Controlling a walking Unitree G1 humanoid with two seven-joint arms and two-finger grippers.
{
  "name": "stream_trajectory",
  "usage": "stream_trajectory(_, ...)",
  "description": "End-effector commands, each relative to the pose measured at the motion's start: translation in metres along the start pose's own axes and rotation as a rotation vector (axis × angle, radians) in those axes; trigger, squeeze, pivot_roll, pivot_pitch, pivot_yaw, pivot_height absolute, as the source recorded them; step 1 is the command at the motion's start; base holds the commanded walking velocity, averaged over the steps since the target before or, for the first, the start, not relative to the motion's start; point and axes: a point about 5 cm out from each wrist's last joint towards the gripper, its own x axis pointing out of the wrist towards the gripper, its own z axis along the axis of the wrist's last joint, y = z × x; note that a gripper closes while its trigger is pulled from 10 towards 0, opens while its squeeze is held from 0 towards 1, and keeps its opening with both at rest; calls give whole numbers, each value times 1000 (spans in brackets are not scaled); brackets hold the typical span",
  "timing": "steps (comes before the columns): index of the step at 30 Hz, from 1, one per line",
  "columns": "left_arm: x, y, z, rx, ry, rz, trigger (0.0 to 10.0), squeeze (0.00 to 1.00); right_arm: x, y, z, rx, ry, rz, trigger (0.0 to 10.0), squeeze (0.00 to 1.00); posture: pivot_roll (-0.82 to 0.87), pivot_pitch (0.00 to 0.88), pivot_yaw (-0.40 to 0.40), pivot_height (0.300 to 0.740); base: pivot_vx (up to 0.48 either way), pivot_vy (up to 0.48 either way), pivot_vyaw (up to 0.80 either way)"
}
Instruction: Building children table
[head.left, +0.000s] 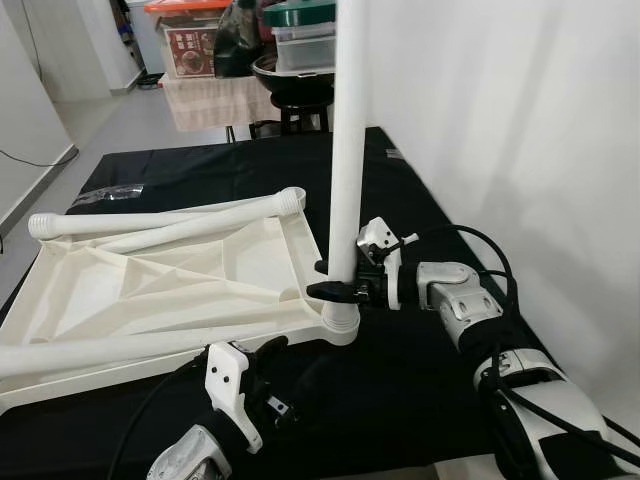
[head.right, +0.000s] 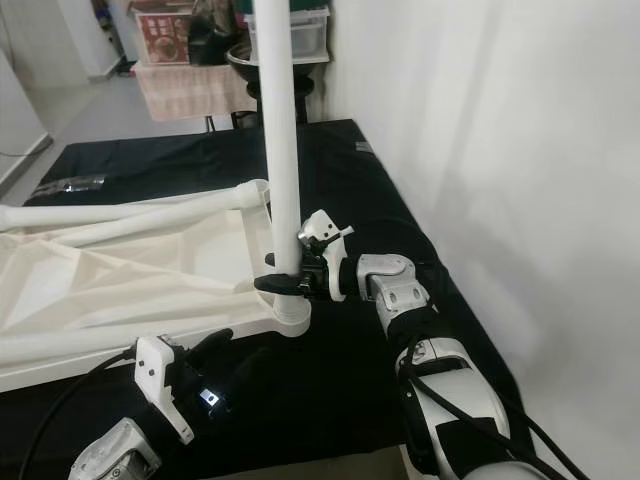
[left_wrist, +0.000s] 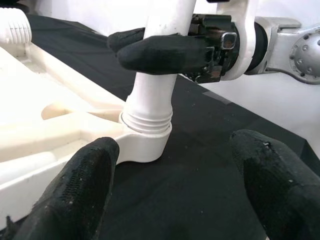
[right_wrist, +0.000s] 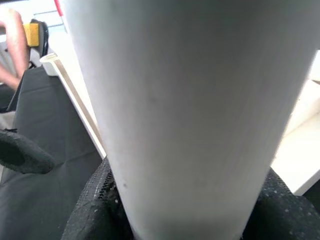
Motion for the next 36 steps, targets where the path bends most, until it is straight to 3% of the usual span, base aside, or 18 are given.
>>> stream_trajectory(1,-3,-1,-2,-1,10,0,10000,0,1,4,-36,62,147,-183,0,0,36,0,-13,740,0,0,0)
stream_trajectory(2,-3,-1,-2,-1,10,0,10000,0,1,4,-36,62,147,-183,0,0,36,0,-13,740,0,0,0)
stream_trajectory(3,-5,0,0,1,11,3,10000,0,12,38,-58,352,89,-539,0,0,29,0,-8,740,0,0,0)
stream_trajectory(4,-5,0,0,1,11,3,10000,0,12,38,-58,352,89,-539,0,0,29,0,-8,740,0,0,0)
stream_trajectory(6,-6,3,0,3,17,4,10000,0,14,62,-52,154,92,-574,0,0,1,0,15,740,0,0,0)
stream_trajectory(15,-5,3,0,-6,27,-17,10000,0,20,57,-54,121,133,-503,0,0,22,0,-1,740,0,0,0)
stream_trajectory(16,-6,3,0,-2,21,-2,10000,0,20,58,-52,128,133,-513,2706,0,20,0,4,740,0,0,0)
stream_trajectory(17,-6,3,0,-2,21,-2,10000,0,20,58,-52,128,133,-513,2706,0,20,0,4,740,0,0,0)
stream_trajectory(18,-6,4,1,0,17,7,10000,0,20,60,-46,146,117,-514,10000,0,24,0,2,740,0,0,0)
stream_trajectory(20,-7,4,1,1,14,12,10000,0,19,62,-42,162,106,-516,10000,0,24,0,2,740,0,0,0)
stream_trajectory(21,-7,5,1,1,16,11,10000,0,23,65,-33,156,64,-438,10000,1000,24,0,12,740,0,0,0)
stream_trajectory(25,-8,6,1,-1,21,6,10000,0,28,65,-15,116,-26,-293,10000,1000,27,0,15,740,0,0,0)
stream_trajectory(27,-8,7,1,-1,26,4,10000,0,28,57,5,23,-107,-88,10000,1000,34,0,10,740,0,0,0)
stream_trajectory(28,-8,7,1,-1,26,4,10000,0,28,57,5,23,-107,-88,10000,1000,34,0,10,740,0,0,0)
stream_trajectory(29,-8,8,1,0,27,5,10000,0,26,53,9,-35,-97,28,10000,455,34,0,11,740,0,0,0)
stream_trajectory(31,-8,9,0,1,28,7,10000,0,25,50,10,-68,-79,97,10000,455,35,0,9,740,0,0,0)
stream_trajectory(32,-7,9,0,2,28,8,10000,0,24,47,11,-78,-58,142,10000,0,43,0,4,740,0,0,0)
stream_trajectory(36,-6,10,-1,3,28,10,10000,0,25,38,14,-70,-25,177,10000,0,52,0,-4,740,0,0,0)
